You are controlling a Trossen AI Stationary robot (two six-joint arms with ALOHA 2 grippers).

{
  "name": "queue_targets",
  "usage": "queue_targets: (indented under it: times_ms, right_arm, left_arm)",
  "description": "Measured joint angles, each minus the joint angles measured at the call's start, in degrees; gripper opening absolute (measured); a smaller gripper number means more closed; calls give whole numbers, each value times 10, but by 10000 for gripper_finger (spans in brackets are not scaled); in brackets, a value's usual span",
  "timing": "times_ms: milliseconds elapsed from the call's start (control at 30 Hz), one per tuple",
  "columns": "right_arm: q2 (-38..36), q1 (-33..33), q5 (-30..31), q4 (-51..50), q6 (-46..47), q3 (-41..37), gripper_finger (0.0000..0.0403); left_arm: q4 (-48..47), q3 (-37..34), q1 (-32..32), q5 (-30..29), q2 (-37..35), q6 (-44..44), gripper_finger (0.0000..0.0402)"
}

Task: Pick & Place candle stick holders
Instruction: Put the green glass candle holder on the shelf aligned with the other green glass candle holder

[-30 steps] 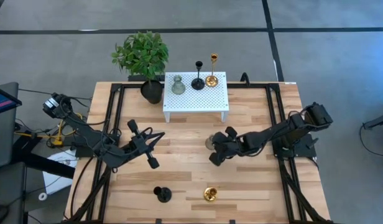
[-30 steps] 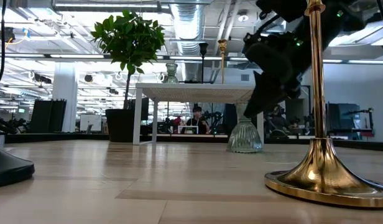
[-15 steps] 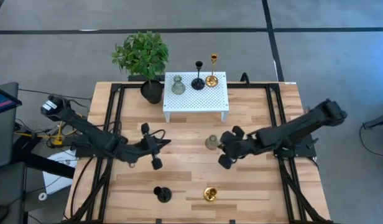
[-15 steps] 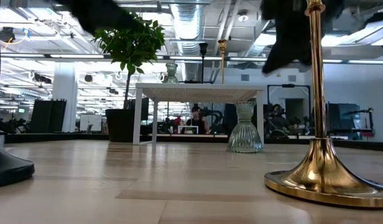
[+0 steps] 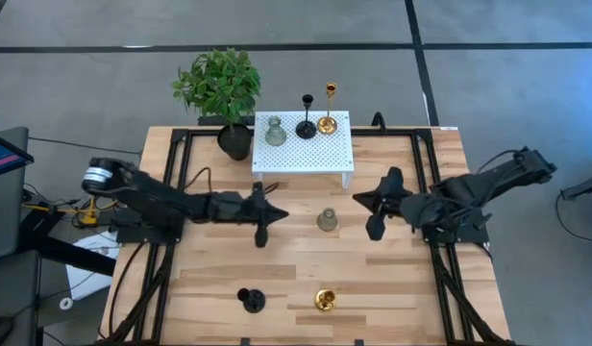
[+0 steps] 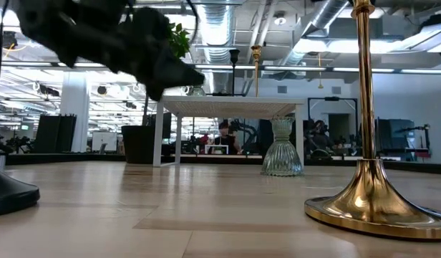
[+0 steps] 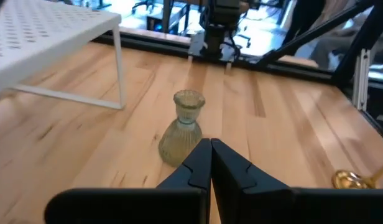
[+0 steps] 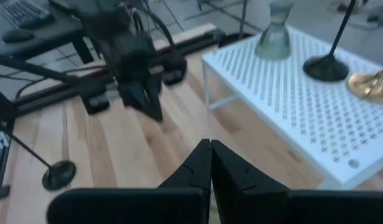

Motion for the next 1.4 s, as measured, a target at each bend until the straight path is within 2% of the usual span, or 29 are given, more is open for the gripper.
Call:
queue_targets:
  times_ms: [100, 200, 300, 400, 533, 833, 1000, 1167, 1400]
  right_arm:
    - [-7, 0, 8, 1, -11, 3, 0]
    - [-9, 0, 10, -1, -12, 3, 0]
    - [-8, 0, 10, -3, -21, 3, 0]
    - [-8, 0, 10, -3, -22, 3, 0]
    - [-8, 0, 10, -2, -22, 3, 0]
    - [-8, 0, 12, -2, -21, 2, 0]
    - [-8, 0, 23, -1, -21, 2, 0]
    - [-8, 0, 25, -1, -21, 2, 0]
    - [-8, -1, 26, -2, -21, 2, 0]
  left_arm:
    - [69, 4, 21, 39, 71, -1, 7]
    - [105, 19, 25, 47, 127, -12, 7]
    - [111, 42, 24, 49, 164, 0, 12]
    - [107, 65, 24, 49, 196, 12, 35]
    - [109, 99, 27, 49, 233, 27, 89]
    - [108, 161, 45, 49, 296, 27, 244]
    - [110, 194, 51, 47, 319, 7, 304]
    - [110, 226, 50, 49, 346, 5, 327]
    - [109, 247, 50, 49, 357, 5, 317]
